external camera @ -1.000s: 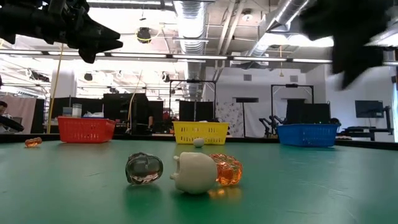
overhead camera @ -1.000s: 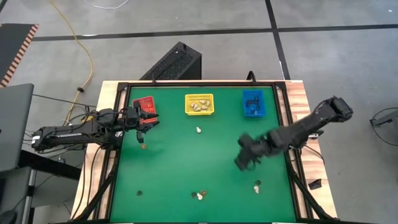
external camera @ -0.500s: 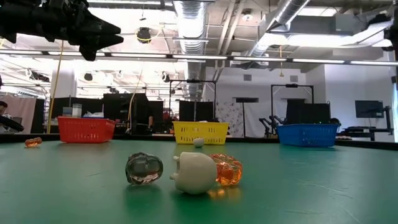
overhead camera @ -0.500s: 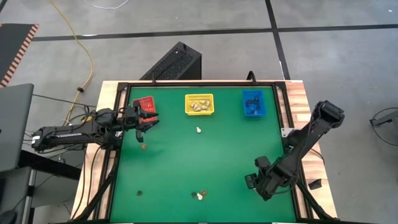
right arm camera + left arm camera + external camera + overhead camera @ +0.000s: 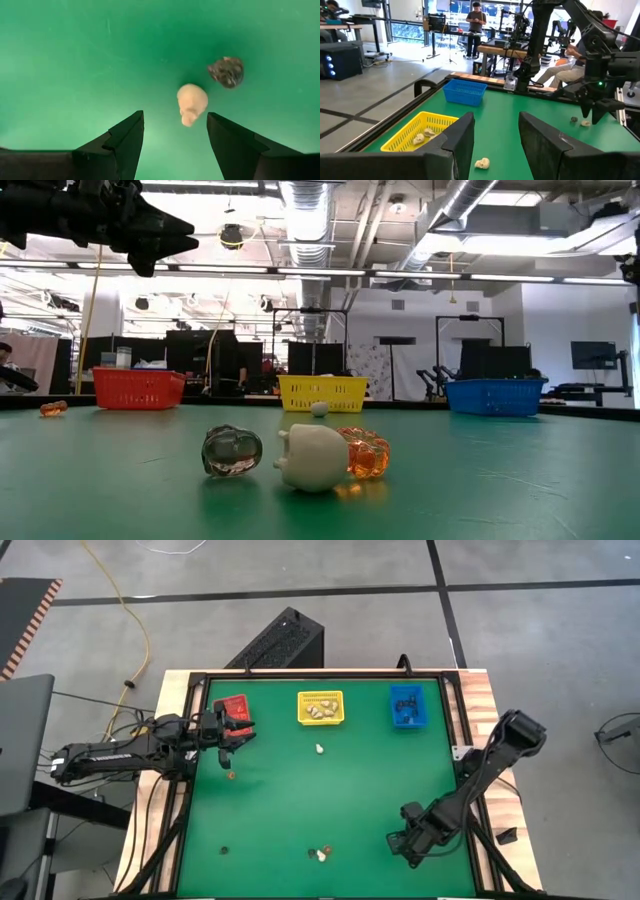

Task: Sort Halloween decoration
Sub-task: Put the white skull toy into the yellow bin

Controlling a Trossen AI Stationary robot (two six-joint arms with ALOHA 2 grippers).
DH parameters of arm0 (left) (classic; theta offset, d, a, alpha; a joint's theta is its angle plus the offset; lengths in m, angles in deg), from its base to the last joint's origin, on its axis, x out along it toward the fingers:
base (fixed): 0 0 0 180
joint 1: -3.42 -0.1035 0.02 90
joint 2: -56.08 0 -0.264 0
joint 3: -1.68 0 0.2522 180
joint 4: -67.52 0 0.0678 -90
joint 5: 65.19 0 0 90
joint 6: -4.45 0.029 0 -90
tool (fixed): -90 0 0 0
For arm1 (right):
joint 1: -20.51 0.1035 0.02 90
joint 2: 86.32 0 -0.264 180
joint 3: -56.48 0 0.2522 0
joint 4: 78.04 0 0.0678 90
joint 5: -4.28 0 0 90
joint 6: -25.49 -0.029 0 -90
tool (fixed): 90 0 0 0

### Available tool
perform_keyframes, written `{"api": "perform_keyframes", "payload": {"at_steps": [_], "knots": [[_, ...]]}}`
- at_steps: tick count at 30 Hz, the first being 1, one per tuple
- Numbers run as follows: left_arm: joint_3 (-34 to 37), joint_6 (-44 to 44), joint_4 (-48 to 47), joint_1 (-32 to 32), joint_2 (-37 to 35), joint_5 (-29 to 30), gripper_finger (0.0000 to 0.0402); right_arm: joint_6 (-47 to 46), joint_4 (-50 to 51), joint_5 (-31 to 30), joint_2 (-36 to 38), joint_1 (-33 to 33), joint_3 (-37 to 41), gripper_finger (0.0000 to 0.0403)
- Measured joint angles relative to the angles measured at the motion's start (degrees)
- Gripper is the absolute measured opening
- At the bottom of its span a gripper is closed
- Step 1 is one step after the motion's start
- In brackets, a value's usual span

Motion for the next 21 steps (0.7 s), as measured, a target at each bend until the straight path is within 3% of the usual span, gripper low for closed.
{"api": "perform_keyframes", "payload": {"at_steps": [13, 21], "knots": [[0.0, 0.02, -0.04, 0.0, 0.0, 0.0, 0.0142, 4.85, -0.9, 2.44, -5.11, -2.54, 0.02, 0.0242], [0.0, 0.02, -0.07, 0.0, -0.02, 0.01, 0.0142, 7.7, -1.59, 3.65, -5.2, -4.09, 0.02, 0.0147]]}}
